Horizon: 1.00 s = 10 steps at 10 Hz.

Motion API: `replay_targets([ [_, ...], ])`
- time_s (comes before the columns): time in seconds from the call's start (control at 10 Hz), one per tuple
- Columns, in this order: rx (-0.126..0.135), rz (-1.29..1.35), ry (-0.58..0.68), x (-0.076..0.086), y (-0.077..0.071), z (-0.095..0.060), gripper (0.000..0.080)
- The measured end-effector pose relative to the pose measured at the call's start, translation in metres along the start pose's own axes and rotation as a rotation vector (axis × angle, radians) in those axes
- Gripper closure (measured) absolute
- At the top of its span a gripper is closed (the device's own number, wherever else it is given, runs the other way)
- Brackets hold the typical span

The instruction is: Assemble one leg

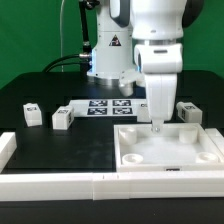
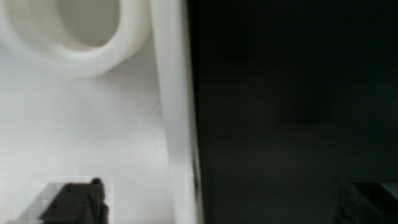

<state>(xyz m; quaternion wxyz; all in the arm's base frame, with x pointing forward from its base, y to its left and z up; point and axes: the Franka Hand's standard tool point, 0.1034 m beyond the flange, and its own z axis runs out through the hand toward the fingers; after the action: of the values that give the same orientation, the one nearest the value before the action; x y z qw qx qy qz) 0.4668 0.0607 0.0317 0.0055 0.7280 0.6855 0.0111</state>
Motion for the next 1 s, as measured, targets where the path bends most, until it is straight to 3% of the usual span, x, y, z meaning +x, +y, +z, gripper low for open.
replay_targets([
  [0.2, -0.019, 0.037, -0.006, -0.002, -0.007, -0.018, 0.015],
  [0.5, -0.009, 0.096, -0.004, -0.002, -0.009, -0.013, 0.015],
  [0.9, -0.008, 0.529, 0.012, 0.0, -0.01, -0.013, 0.015],
  [1.0, -0.013, 0.736, 0.03, 0.009, -0.013, -0.013, 0.015],
])
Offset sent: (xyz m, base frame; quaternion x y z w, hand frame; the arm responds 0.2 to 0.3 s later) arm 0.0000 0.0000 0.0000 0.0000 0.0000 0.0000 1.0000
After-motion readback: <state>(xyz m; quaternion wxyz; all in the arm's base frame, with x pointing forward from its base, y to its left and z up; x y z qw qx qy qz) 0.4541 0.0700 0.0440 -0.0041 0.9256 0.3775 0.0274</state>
